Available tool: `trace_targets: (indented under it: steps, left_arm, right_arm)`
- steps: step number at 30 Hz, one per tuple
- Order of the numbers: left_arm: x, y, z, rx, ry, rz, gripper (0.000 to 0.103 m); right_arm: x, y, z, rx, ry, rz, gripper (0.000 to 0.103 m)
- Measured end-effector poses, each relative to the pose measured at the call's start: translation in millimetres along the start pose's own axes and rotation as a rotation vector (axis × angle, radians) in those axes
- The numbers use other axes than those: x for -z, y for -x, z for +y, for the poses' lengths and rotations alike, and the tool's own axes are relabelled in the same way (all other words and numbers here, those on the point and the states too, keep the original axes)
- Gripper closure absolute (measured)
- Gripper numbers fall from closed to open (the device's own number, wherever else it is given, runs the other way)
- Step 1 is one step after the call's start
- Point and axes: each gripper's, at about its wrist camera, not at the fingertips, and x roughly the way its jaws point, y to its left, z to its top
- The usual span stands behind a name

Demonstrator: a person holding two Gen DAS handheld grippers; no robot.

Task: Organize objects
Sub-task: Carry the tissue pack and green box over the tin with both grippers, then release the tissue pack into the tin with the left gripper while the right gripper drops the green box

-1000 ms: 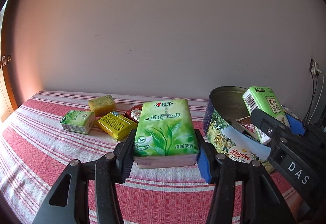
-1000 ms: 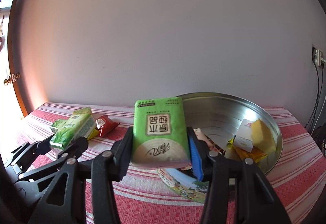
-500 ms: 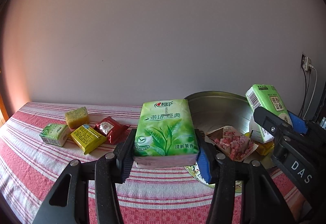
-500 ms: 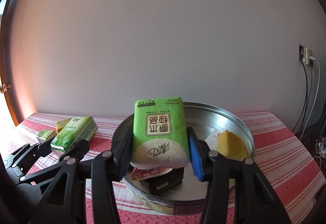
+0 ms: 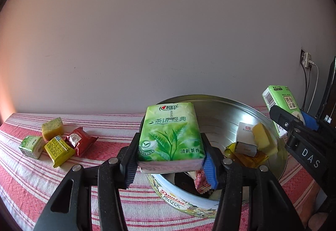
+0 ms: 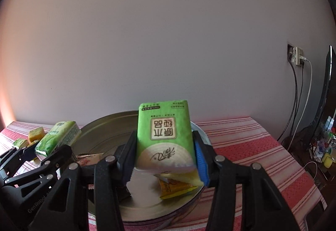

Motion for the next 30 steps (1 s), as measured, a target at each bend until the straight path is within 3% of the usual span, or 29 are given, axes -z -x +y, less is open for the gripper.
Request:
trace_targets:
  steps: [17,30]
  left_arm:
    - [2,-37,-47,0.076,-0.087,0.057,0.048]
    - [6,-63,-50,0.036,-0.117,0.112,0.045]
  right_arm:
    - [4,-37,-25,0.058,0.001,0.086,0.053]
    - [13,-53,-20,0.008,-0.008,0.146,0.051]
